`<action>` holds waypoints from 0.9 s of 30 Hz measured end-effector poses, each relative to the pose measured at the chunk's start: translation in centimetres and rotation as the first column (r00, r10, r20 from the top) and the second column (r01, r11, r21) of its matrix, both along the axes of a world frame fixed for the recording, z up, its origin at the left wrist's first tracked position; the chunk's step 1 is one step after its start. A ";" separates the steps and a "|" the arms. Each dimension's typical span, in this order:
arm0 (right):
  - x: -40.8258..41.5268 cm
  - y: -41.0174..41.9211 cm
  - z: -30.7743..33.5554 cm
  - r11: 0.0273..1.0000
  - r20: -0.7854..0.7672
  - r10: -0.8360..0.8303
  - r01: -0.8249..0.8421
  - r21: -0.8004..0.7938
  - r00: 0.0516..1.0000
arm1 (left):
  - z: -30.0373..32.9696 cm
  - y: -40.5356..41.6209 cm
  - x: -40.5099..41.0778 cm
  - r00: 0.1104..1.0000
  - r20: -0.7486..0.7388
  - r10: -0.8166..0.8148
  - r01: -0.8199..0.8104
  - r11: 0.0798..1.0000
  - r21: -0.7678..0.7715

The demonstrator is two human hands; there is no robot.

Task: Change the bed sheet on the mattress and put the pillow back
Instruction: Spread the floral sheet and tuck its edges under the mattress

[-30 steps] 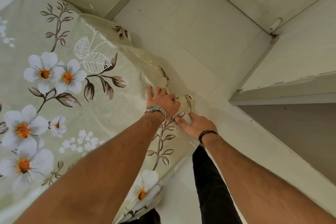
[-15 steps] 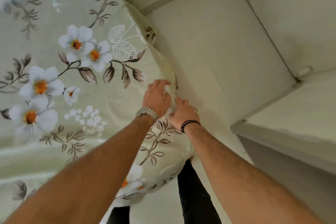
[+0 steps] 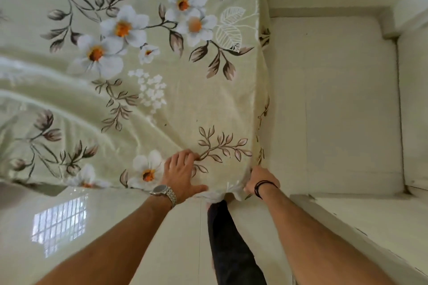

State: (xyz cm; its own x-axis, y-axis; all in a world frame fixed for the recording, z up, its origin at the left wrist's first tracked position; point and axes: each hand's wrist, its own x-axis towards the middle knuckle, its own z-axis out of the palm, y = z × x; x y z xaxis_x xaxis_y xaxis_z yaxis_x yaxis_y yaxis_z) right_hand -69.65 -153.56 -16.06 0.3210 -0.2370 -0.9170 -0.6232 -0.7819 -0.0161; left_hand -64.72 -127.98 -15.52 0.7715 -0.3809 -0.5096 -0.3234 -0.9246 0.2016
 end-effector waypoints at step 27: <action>-3.4 0.4 -0.3 0.982 0.351 0.075 -0.009 -0.187 0.933 | 0.4 2.3 -3.9 0.997 0.024 0.070 -0.074 0.974 0.212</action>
